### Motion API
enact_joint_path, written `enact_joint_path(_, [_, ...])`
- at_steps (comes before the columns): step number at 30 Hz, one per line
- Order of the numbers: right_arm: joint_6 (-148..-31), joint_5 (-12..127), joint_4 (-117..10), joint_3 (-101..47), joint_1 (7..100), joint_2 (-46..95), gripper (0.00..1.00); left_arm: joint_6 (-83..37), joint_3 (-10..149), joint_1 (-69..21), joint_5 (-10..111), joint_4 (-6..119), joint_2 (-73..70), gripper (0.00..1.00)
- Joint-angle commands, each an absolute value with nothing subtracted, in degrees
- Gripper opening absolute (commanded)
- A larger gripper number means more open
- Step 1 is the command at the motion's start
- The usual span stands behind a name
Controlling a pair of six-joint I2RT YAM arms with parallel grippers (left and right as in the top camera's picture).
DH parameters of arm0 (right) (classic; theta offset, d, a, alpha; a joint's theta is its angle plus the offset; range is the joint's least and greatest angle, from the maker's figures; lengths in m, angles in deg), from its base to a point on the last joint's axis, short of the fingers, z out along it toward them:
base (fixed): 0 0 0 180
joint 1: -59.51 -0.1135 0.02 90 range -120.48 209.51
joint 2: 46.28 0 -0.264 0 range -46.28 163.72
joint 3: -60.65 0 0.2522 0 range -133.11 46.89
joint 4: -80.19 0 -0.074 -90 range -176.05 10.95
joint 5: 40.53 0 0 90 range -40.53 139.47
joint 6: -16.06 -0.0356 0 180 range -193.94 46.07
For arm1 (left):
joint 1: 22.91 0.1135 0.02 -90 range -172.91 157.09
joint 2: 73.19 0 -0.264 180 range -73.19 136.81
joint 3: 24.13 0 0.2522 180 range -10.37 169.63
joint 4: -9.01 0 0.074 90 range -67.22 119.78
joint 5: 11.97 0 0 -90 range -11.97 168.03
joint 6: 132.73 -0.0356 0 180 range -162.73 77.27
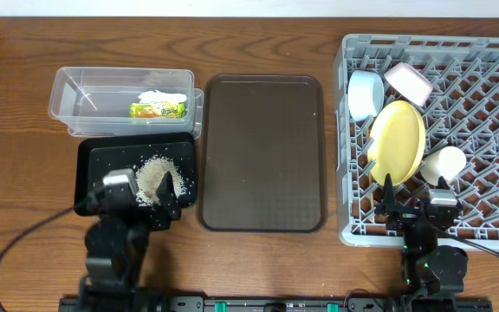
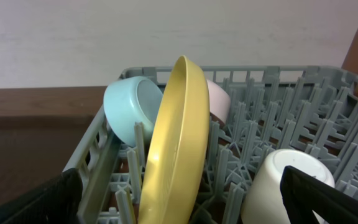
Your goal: Sort waste into correct bins and load items into the dishwasher rack
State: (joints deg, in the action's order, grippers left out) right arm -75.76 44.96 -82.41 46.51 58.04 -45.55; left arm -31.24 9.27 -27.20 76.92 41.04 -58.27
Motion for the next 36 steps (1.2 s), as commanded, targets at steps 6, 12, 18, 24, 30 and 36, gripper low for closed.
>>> enact_joint_path(6, [-74.71, 45.03, -82.19, 46.57, 57.56, -45.86, 0.99, -39.90, -7.71, -26.44, 77.36, 18.50, -72.24, 0.93])
enact_joint_path(12, [-74.69, 45.03, -82.19, 46.57, 57.56, -45.86, 0.99, -47.04, -10.14, -26.46, 77.40, 14.72, -73.09, 0.93])
enact_joint_path(18, [-74.71, 45.03, -82.19, 46.57, 57.56, -45.86, 0.99, -41.97, -10.14, -26.46, 77.21, 27.29, -73.07, 0.93])
enact_joint_path(24, [-74.71, 45.03, -82.19, 46.57, 57.56, -45.86, 0.99, -42.02, -10.14, -26.46, 77.16, 26.83, -72.87, 0.93])
enact_joint_path(30, [-74.71, 45.03, -82.17, 46.57, 57.56, -45.86, 0.99, -42.02, -10.14, -26.46, 77.16, 26.83, -72.87, 0.93])
enact_joint_path(36, [-74.71, 45.03, -82.19, 46.57, 57.56, -45.86, 0.99, -42.02, -10.14, -26.46, 77.16, 26.83, -72.87, 0.93])
